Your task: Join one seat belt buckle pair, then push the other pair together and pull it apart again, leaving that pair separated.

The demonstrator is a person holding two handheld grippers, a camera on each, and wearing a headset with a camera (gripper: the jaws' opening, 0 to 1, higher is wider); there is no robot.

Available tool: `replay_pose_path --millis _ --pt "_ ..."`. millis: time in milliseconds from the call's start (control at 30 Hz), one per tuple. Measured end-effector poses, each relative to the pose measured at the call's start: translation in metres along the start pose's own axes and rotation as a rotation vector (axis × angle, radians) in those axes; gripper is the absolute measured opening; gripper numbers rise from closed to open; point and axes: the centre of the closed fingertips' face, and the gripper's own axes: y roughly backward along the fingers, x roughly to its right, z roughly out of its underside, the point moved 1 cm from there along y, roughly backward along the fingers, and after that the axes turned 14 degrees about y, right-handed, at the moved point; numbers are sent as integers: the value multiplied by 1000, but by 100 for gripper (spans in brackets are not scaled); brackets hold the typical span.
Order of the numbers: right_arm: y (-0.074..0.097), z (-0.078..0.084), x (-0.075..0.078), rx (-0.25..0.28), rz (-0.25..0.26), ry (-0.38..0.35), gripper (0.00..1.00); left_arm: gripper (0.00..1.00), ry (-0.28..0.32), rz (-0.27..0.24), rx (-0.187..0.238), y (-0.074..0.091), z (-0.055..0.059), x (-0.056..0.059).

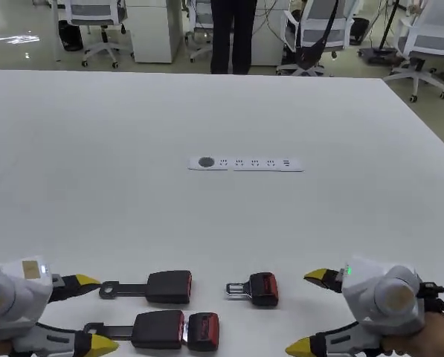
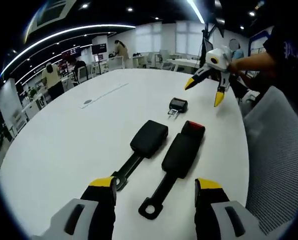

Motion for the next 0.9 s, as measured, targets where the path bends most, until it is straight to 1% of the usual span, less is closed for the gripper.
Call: replay_pose_path --millis 33,67,167,200,233,267,300,333,367,400,433,500,533,567,633,667,700,767,833,900 --pt "2 -5 -3 22 14 -27 76 69 6 -6 8 1 1 1" --pt "3 -5 -4 27 24 -36 77 71 19 -14 21 1 4 0" --pt "6 -8 -7 48 57 -52 79 76 66 -37 74 6 6 0" --pt "6 -9 -9 54 64 -54 79 77 73 -40 84 7 4 5" --pt "8 -12 -11 66 84 -67 81 78 84 -45 98 8 4 9" --pt "8 -13 -12 74 94 -76 83 79 91 -47 106 9 5 10" --pt "7 -12 -13 87 107 -82 85 80 101 -48 120 9 7 13" --pt "8 -13 -15 94 121 -88 87 82 107 -46 134 10 6 16" --pt "9 -15 -18 100 126 -93 88 85 115 -42 152 11 6 20" --pt "10 -16 -19 104 128 -95 89 88 116 -41 154 11 6 22" --pt "11 -20 -22 109 134 -107 90 89 123 -43 159 11 7 25" --pt "11 -21 -27 116 140 -112 93 89 125 -50 174 12 12 25" --pt "10 -20 -29 117 142 -112 94 90 127 -56 182 13 9 31" --pt "9 -20 -32 116 146 -112 96 93 129 -58 188 13 9 32" --pt "8 -21 -36 124 157 -124 99 98 142 -60 206 13 10 33" --pt "8 -21 -37 127 161 -131 99 100 156 -60 219 12 15 27" --pt "8 -21 -39 131 163 -138 99 100 161 -61 221 13 16 26" --pt "7 -21 -42 128 170 -138 99 100 155 -72 234 13 12 30" --pt "7 -22 -40 137 185 -138 99 100 133 -78 246 15 9 29" --pt "8 -24 -40 145 186 -144 99 100 139 -80 247 16 7 29"
